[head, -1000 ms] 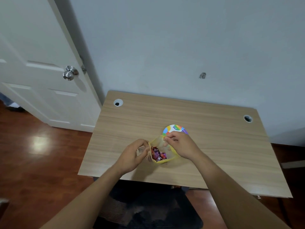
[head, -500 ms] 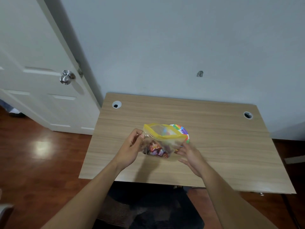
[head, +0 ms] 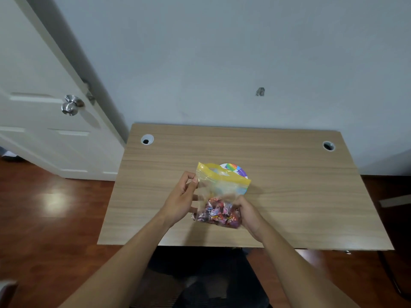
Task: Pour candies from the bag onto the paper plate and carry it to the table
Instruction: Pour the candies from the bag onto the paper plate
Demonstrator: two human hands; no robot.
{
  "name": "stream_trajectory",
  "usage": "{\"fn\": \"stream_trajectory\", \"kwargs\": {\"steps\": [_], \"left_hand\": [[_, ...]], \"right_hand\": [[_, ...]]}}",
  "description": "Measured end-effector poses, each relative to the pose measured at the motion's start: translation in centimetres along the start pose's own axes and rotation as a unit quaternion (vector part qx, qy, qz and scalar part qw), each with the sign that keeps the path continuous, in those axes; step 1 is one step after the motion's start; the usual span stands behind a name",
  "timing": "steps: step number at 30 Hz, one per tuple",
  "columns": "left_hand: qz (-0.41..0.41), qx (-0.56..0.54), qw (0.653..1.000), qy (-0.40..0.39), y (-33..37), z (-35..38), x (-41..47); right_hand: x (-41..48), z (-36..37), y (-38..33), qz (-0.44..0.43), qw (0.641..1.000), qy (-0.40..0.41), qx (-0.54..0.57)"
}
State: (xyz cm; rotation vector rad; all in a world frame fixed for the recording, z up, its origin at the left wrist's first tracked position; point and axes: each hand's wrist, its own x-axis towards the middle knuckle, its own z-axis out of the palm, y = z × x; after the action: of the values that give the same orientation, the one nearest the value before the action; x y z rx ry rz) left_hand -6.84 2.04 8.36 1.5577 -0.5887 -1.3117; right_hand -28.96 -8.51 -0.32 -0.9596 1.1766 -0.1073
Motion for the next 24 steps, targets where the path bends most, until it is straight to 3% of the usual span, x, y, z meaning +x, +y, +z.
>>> {"fn": "stream_trajectory", "kwargs": {"steps": [7, 14, 24], "left_hand": [[0.028, 0.085, 0.991, 0.100, -2.9, 3.5, 2.8], [0.018, 0.143, 0.980, 0.135, -7.0, 6.8, 6.4], [-0.087, -0.017, 0.985, 0.147, -10.4, 9.8, 10.0]], "right_hand": [[-1.6, -1.3, -0.6, 0.004, 0.999, 0.001, 0.037], [0.0, -3.0, -0.1, -0.087, 0.992, 0.038, -0.083], [4.4, -4.5, -0.6, -0.037, 0.990, 0.091, -0.102]]}}
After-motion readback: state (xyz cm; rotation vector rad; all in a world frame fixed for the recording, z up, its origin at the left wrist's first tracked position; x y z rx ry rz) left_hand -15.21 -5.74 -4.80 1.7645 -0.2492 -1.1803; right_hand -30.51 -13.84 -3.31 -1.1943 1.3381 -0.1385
